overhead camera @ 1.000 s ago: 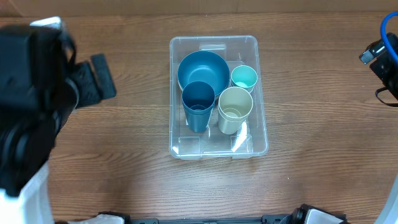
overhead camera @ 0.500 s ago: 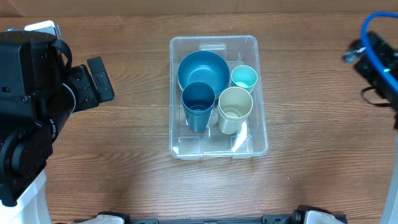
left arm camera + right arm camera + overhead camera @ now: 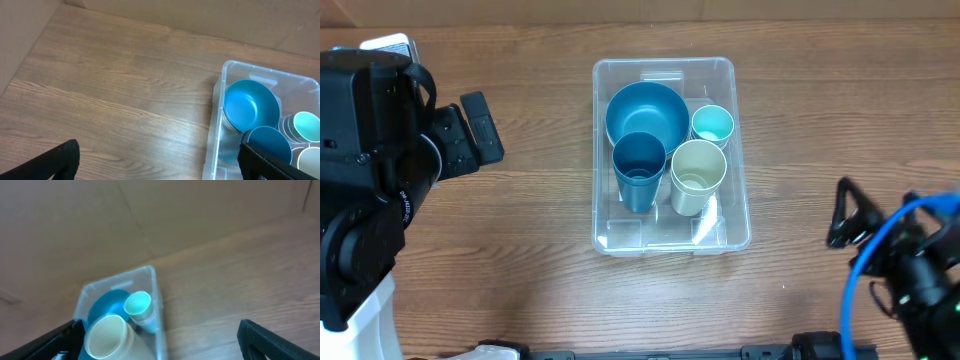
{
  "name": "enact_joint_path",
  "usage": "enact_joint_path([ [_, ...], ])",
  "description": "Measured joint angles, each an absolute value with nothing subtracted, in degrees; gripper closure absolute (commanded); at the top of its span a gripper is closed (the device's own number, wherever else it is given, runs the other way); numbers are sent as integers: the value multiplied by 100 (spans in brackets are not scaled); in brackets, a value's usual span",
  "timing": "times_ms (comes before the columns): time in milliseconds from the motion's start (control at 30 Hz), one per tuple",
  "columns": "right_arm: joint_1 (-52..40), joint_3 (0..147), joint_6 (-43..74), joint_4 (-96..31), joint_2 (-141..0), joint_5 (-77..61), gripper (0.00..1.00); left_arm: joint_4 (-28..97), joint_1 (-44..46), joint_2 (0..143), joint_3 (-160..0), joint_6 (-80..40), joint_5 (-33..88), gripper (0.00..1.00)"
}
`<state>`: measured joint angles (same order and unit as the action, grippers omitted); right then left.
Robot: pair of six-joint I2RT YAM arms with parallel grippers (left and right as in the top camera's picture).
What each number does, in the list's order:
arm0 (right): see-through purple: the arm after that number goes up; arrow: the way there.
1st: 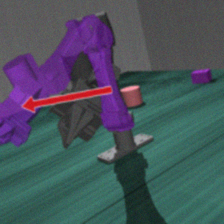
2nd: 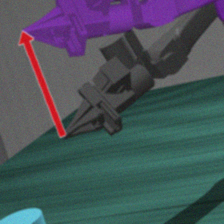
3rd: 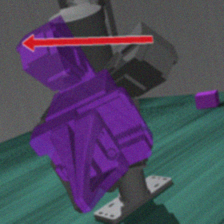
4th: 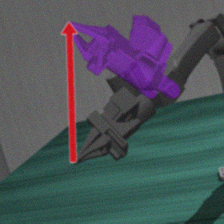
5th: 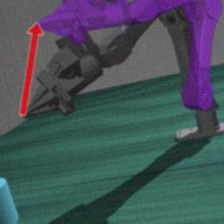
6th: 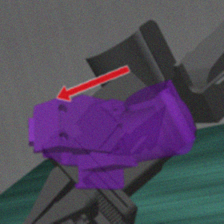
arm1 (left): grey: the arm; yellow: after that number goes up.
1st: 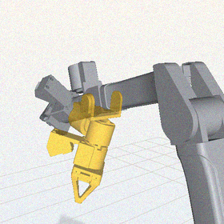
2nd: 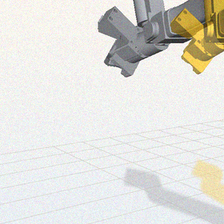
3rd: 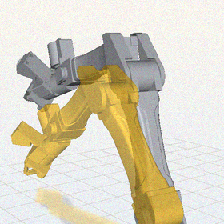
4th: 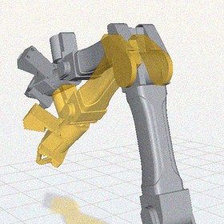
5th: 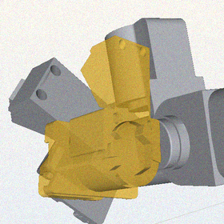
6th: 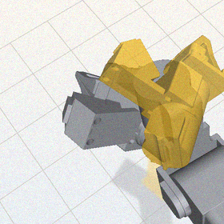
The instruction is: Pack container
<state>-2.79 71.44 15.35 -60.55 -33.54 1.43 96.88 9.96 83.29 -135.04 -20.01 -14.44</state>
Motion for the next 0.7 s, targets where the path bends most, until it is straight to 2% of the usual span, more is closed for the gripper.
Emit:
enact_joint_path([
  [200,-279,4554,1026,-5280,-1767,-49,0,9690,996,8329,-13504,-2001,-1444,0],
  [400,-279,2532,950,-4303,-926,-395,0,9688,996,8326,-13504,-2001,-1446,0],
  [533,-266,1721,932,-4071,-373,-456,0,9690,996,8329,-13504,-2001,-1444,0],
  [700,-261,1396,930,-4058,-89,-469,0,9688,996,8326,-13504,-2001,-1444,0],
])
